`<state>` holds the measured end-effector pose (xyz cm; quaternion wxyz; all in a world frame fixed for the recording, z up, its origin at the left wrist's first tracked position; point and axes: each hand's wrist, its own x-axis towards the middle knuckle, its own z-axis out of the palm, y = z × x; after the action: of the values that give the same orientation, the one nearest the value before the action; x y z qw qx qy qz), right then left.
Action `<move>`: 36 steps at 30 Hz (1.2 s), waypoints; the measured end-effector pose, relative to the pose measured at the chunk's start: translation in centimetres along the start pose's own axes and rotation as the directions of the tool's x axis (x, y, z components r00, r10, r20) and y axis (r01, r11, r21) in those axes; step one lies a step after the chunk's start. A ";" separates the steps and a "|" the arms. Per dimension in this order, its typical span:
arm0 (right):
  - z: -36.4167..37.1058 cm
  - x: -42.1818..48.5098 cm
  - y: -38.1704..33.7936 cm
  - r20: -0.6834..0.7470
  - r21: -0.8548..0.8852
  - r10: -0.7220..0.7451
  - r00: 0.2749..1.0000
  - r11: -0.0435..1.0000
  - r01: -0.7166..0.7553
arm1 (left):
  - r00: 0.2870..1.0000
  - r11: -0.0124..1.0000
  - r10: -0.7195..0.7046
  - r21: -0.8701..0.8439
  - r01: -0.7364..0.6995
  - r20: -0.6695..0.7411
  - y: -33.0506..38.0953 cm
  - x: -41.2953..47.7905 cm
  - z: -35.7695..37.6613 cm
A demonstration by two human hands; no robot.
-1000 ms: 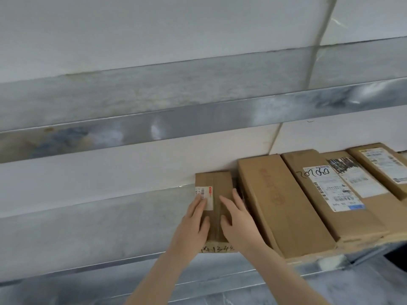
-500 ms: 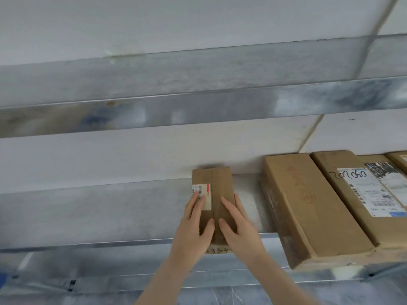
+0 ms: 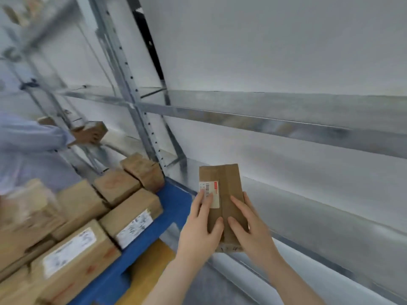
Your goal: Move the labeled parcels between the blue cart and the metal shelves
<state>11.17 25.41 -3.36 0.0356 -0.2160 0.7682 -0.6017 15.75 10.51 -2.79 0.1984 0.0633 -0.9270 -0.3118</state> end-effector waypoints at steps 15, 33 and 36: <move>28.4 14.8 -14.4 0.391 0.145 -0.243 0.888 0.969 0.201 | 0.927 0.927 -0.311 0.150 0.344 -0.208 -18.1 4.0 -26.6; 44.2 25.1 -8.2 0.693 0.098 -0.117 0.711 0.993 0.068 | 0.835 0.532 -0.454 0.658 0.533 -0.309 -31.1 6.1 -28.2; 45.0 24.8 -7.9 0.662 0.110 -0.133 0.737 0.991 0.081 | 0.837 0.490 -0.446 0.696 0.524 -0.316 -31.8 5.4 -28.1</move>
<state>5.15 -26.26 -3.18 0.2815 -0.4593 0.6680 -0.5134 22.05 -31.70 0.18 0.1000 0.4132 -0.9026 0.0669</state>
